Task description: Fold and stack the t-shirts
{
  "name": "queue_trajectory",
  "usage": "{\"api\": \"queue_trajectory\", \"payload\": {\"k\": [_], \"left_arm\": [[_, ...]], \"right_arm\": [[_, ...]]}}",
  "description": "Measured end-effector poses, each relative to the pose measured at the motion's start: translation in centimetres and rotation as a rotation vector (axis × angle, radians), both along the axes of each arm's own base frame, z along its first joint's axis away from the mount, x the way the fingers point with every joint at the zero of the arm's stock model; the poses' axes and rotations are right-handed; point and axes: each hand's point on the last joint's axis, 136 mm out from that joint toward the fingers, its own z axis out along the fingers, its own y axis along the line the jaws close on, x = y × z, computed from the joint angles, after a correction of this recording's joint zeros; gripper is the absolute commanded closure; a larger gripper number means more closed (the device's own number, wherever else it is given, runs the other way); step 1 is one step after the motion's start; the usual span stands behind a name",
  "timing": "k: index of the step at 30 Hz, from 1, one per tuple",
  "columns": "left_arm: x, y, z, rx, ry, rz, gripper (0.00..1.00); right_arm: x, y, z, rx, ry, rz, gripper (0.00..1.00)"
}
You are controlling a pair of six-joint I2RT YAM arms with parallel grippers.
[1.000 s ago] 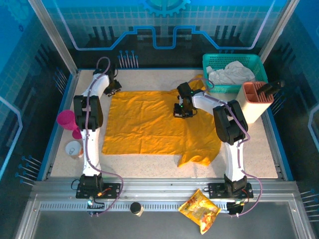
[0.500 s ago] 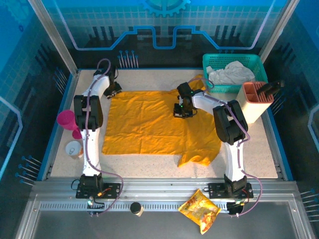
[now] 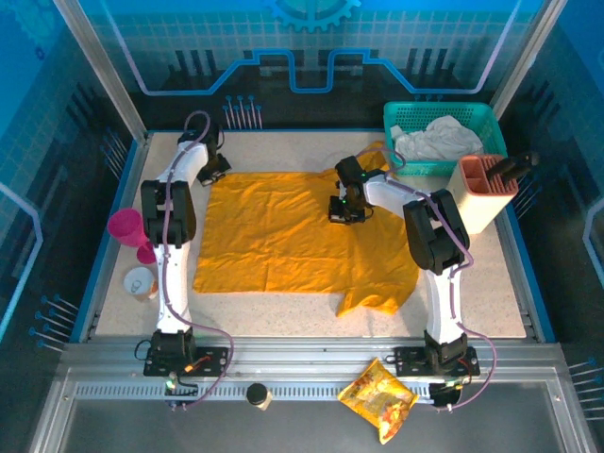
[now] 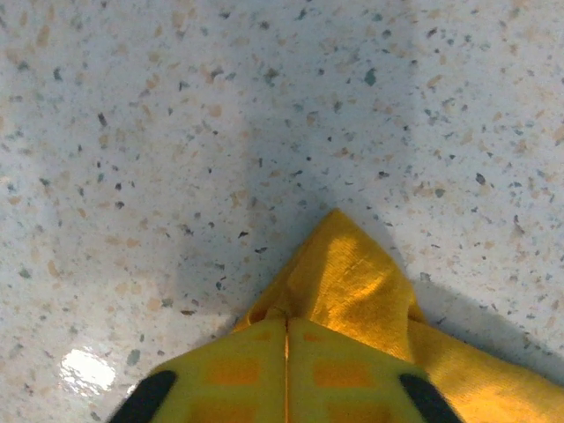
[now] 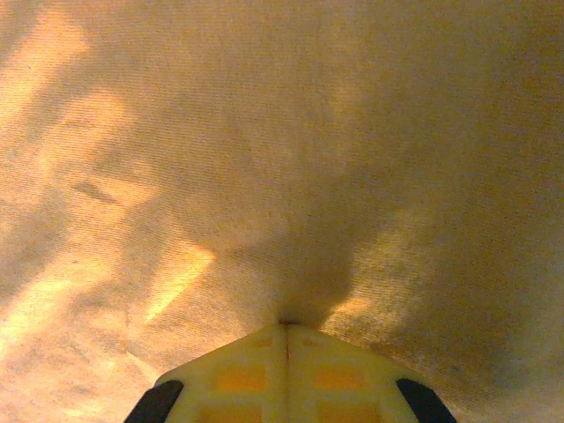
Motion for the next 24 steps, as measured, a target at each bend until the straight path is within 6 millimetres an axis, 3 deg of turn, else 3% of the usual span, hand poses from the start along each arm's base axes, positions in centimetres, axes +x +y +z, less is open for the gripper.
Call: {"api": "queue_trajectory", "payload": {"k": [6,17,21,24], "left_arm": [[0.5,0.0,0.5,-0.002,-0.013,0.003,1.00],[3.9,-0.1,4.3,-0.050,-0.144,0.033,1.00],[5.3,0.4,3.8,-0.103,-0.175,0.080,0.99],[5.9,1.4,2.3,-0.138,-0.173,0.136,0.91]], "right_arm": [[0.0,0.0,0.0,0.000,0.000,-0.001,1.00],[0.0,0.0,0.0,0.000,0.000,-0.001,1.00],[0.0,0.0,0.0,0.000,0.000,-0.001,1.00],[0.0,0.0,0.0,0.001,0.002,-0.004,1.00]]}}
